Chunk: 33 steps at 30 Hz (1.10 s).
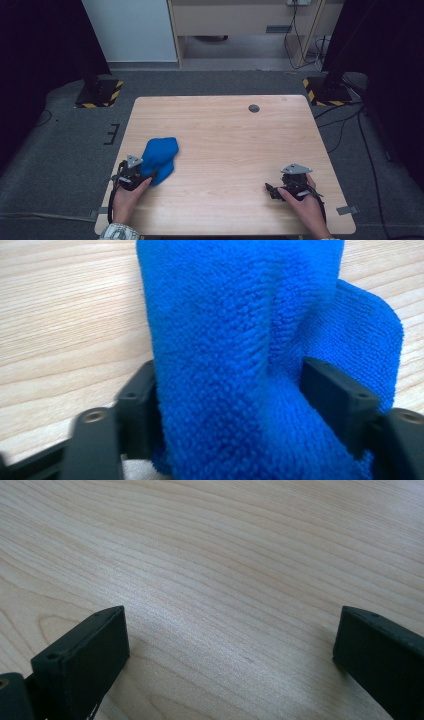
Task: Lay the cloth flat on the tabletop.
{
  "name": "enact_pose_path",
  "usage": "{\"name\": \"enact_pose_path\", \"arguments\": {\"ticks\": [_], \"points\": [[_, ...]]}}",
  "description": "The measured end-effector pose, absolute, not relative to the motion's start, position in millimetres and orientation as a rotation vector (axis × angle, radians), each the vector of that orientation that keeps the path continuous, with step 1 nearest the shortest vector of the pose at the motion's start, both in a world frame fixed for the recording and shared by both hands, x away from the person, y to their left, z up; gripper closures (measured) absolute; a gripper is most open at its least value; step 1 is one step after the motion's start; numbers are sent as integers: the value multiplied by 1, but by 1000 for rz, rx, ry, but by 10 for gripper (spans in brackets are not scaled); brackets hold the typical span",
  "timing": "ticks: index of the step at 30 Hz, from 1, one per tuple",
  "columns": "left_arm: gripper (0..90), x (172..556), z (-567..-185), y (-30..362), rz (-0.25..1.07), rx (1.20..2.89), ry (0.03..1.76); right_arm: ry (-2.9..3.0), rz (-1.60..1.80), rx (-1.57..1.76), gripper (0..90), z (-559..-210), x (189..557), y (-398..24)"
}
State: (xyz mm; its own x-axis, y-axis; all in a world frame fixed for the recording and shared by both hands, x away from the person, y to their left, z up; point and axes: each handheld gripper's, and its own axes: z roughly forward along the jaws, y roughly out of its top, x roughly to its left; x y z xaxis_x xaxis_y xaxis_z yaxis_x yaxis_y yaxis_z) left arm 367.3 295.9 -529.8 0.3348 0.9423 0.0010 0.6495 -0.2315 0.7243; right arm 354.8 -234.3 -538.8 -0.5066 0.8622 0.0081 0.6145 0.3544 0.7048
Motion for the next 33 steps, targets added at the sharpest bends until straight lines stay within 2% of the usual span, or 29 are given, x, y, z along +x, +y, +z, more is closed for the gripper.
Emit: {"name": "enact_pose_path", "arguments": {"ticks": [1, 3, 4, 7, 11, 33], "points": [[430, 367, -529, 296, 596, 1970, 1388, 2256, 937, 1300, 15, -539, 355, -234], [465, 365, -529, 296, 596, 1969, 1380, 2255, 937, 1297, 15, -539, 355, -234], [534, 365, -529, 296, 595, 1967, 1373, 2255, 937, 1297, 15, -539, 355, -234], [655, 364, -528, 297, 584, 1963, 1372, 2255, 937, 1298, 15, -539, 355, -234], [749, 362, -525, 299, 582, 1948, 1380, 2255, 937, 1298, 15, -539, 355, -234], [761, 343, -496, 280, 550, 1818, 1232, 2255, 937, 1298, 15, -539, 355, -234]]}}
